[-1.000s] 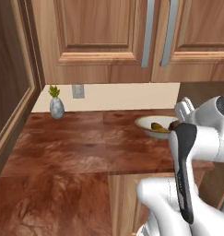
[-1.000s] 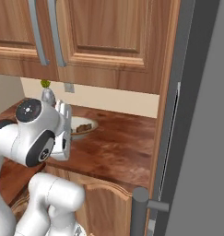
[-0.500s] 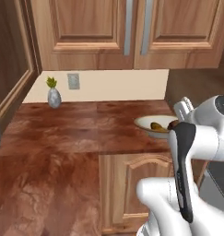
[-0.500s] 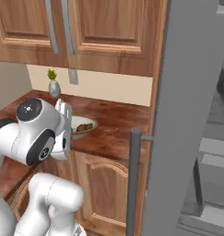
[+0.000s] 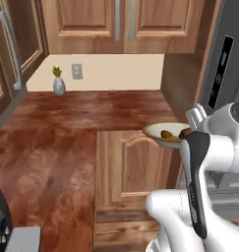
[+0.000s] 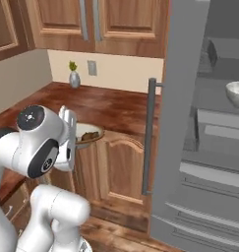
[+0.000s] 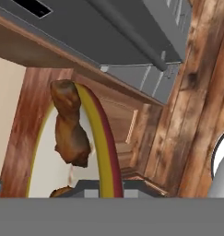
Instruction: Place the bowl with the squash and tomato on the second highest shelf of the fridge. Place the bowl with the chicken drumsticks on the top shelf of the fridge.
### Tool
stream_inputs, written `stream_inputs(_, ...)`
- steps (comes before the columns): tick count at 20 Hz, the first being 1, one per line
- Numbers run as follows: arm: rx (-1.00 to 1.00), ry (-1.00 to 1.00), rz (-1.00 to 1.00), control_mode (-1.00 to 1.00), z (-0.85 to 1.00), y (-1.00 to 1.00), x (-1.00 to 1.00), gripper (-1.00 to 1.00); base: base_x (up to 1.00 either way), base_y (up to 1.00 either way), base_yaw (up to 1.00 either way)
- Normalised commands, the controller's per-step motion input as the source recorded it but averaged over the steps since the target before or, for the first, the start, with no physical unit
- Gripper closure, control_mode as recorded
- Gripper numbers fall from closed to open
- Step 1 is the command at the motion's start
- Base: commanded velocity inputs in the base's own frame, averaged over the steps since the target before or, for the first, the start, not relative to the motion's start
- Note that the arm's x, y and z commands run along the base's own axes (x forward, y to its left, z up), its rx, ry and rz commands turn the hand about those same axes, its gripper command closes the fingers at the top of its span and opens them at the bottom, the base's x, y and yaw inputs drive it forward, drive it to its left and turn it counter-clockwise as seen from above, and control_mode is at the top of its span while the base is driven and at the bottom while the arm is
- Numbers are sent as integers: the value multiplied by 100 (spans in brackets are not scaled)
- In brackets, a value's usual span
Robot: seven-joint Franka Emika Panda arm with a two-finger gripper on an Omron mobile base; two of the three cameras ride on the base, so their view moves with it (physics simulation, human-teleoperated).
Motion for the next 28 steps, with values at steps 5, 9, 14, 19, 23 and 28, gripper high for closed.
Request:
stream_inputs(5, 0, 0, 0, 100, 0, 0, 0, 100, -100, -67, 0)
stream_inputs(9, 0, 0, 0, 100, 0, 0, 0, 100, -100, -90, 0)
stream_inputs(14, 0, 0, 0, 100, 0, 0, 0, 100, -45, -100, -19)
stream_inputs(19, 0, 0, 0, 100, 0, 0, 0, 100, 86, -78, -31)
stream_inputs(23, 0, 0, 0, 100, 0, 0, 0, 100, 79, 3, -4)
stream_inputs(28, 0, 0, 0, 100, 0, 0, 0, 100, 84, -8, -1)
